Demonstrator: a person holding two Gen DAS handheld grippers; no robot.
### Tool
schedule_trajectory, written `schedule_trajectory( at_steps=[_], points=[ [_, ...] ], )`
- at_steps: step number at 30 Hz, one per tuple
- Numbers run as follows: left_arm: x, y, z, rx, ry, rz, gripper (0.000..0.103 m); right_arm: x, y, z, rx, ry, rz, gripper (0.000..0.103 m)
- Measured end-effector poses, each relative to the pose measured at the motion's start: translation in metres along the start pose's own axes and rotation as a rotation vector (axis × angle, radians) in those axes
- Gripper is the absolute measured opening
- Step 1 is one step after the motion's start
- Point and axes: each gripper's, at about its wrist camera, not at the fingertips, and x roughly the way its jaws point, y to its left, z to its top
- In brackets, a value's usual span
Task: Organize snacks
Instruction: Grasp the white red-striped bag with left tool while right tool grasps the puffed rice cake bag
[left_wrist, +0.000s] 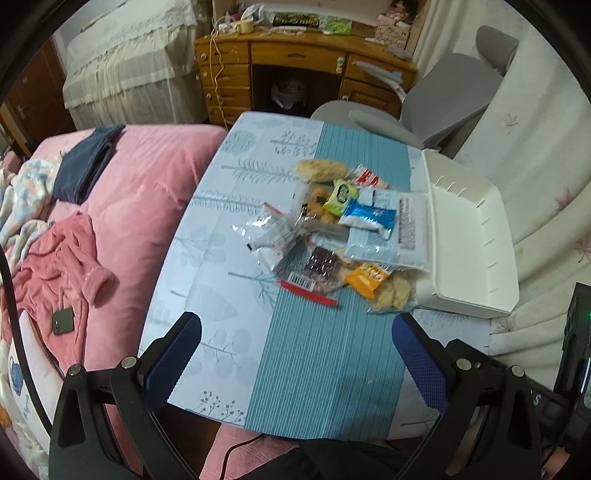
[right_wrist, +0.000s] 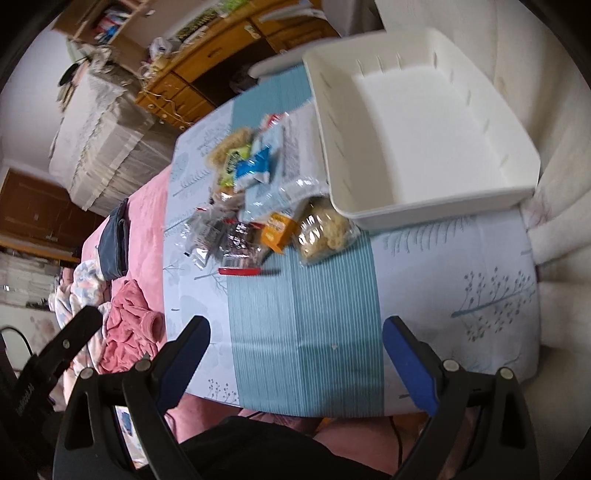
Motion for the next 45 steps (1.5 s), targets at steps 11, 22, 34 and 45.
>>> schedule_trajectory(
  at_steps=[11,22,34,45],
  points=[
    [0.071,0.011,0.003,0.052,0.143,-0.006,0.103,0.056,-0.041,-0.007,0.243,0.129,-0.059,0.095],
    [0.119,0.018,0.044,0.208,0.144,0.088,0.102,0.086,-0.05,-0.002,0.348,0.084,-0.069,0.084],
    [0.184,0.02,0.097,0.385,0.199,0.043,0.102,0.113,-0.009,0.015,0.263,-0.153,-0.15,0.084],
    [0.245,0.025,0.113,0.443,0.283,0.023,0.102,0.154,0.017,0.023,0.08,-0.303,-0.371,0.084]
  ],
)
